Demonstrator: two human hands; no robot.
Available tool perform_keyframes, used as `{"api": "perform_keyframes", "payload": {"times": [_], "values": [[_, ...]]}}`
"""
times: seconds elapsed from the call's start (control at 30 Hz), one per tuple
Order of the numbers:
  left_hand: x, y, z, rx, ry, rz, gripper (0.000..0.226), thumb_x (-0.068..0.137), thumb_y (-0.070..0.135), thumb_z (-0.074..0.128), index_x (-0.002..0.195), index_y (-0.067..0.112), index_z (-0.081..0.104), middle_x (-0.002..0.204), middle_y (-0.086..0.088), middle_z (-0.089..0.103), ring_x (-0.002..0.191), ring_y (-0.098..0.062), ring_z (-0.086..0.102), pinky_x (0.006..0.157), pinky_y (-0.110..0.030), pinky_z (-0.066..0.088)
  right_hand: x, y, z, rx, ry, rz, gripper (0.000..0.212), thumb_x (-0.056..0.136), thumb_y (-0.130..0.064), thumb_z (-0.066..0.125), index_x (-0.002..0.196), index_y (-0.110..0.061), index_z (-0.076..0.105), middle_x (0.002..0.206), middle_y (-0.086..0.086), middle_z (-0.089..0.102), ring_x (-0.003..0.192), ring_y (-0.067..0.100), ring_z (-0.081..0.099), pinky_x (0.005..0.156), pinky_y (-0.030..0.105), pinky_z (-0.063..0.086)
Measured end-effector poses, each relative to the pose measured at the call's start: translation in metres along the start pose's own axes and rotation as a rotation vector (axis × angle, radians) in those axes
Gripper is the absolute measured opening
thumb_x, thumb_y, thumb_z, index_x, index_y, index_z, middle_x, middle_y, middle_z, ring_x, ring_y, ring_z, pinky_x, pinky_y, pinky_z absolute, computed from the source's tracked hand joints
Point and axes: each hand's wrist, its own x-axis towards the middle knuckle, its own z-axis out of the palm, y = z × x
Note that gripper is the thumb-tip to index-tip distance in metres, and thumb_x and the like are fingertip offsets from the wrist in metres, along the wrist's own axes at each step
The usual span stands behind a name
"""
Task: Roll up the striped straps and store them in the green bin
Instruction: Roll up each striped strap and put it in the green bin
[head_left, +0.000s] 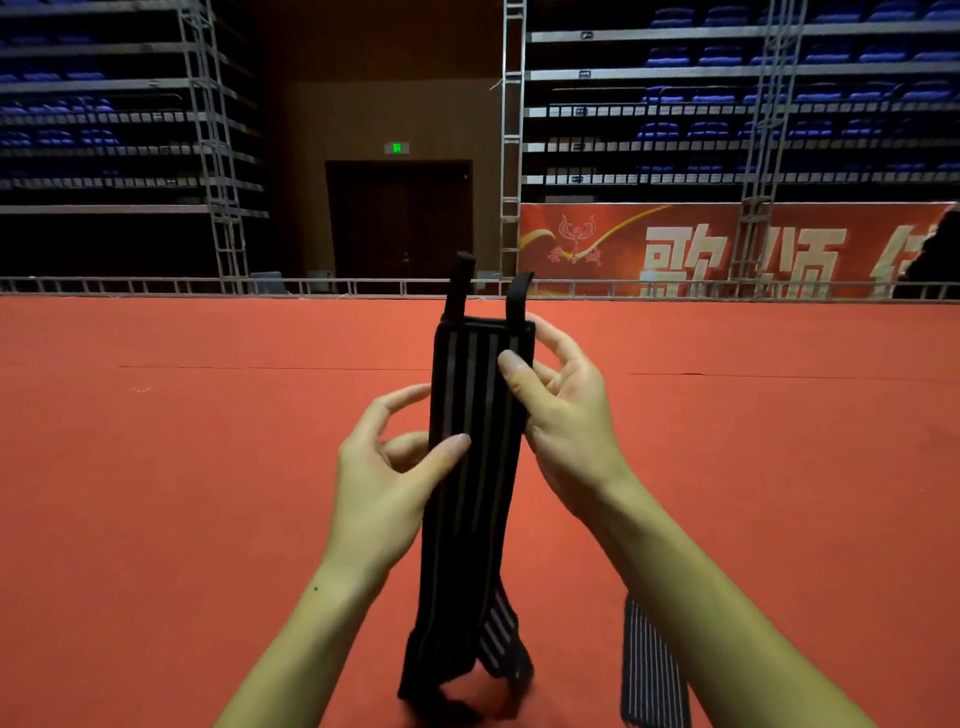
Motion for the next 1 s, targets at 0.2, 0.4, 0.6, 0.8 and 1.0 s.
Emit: {"api": "perform_keyframes", "payload": {"times": [0.2, 0.4, 0.6, 0.8, 1.0], "values": [[0.025, 0.018, 0.000, -0.154, 0.093, 0.015, 0.046, 0.087, 0.003, 0.086, 0.128, 0.013, 0.066, 0.097, -0.012, 0.084, 0.090, -0.028, 0.083, 0.073, -0.030, 0.065, -0.024, 0.013, -0.007, -0.199, -0.087, 0.077, 0.074, 0.100, -0.005, 0.073, 0.161, -0.018, 0.034, 0.115, 0.005, 0.082, 0.109, 0.023, 0.079, 0.103, 0.049, 0.060], [0.019, 0.000, -0.001, -0.099, -0.039, -0.073, 0.049, 0.091, 0.017, 0.084, 0.135, 0.020, 0.062, 0.100, -0.014, 0.083, 0.099, -0.029, 0.081, 0.097, -0.044, 0.063, -0.011, 0.009, -0.012, -0.129, 0.060, 0.026, 0.054, 0.101, 0.001, 0.069, 0.149, -0.014, 0.048, 0.109, 0.012, 0.082, 0.101, 0.030, 0.080, 0.094, 0.053, 0.064], [0.006, -0.008, 0.003, -0.050, -0.143, -0.120, 0.052, 0.093, 0.005, 0.081, 0.138, 0.021, 0.061, 0.099, -0.013, 0.084, 0.094, -0.029, 0.083, 0.083, -0.033, 0.066, -0.003, 0.004, -0.015, -0.151, 0.130, 0.032, 0.059, 0.106, -0.010, 0.066, 0.157, -0.020, 0.039, 0.113, 0.014, 0.081, 0.096, 0.030, 0.081, 0.086, 0.047, 0.066], [0.017, -0.008, 0.002, -0.070, 0.064, -0.099, 0.045, 0.085, 0.007, 0.090, 0.124, 0.015, 0.067, 0.085, -0.012, 0.083, 0.079, -0.022, 0.082, 0.065, -0.027, 0.062, -0.046, 0.016, -0.018, -0.308, -0.077, 0.109, 0.084, 0.106, -0.023, 0.064, 0.168, -0.025, 0.007, 0.086, -0.012, 0.080, 0.079, 0.003, 0.075, 0.073, 0.019, 0.056], [0.016, -0.012, 0.004, -0.026, 0.130, -0.148, 0.057, 0.085, 0.026, 0.092, 0.133, 0.027, 0.060, 0.088, -0.009, 0.083, 0.083, -0.026, 0.083, 0.076, -0.043, 0.067, -0.059, 0.044, -0.020, -0.316, -0.104, 0.096, 0.107, 0.101, 0.000, 0.070, 0.169, -0.034, -0.005, 0.113, 0.003, 0.082, 0.111, 0.022, 0.078, 0.107, 0.046, 0.057]]}}
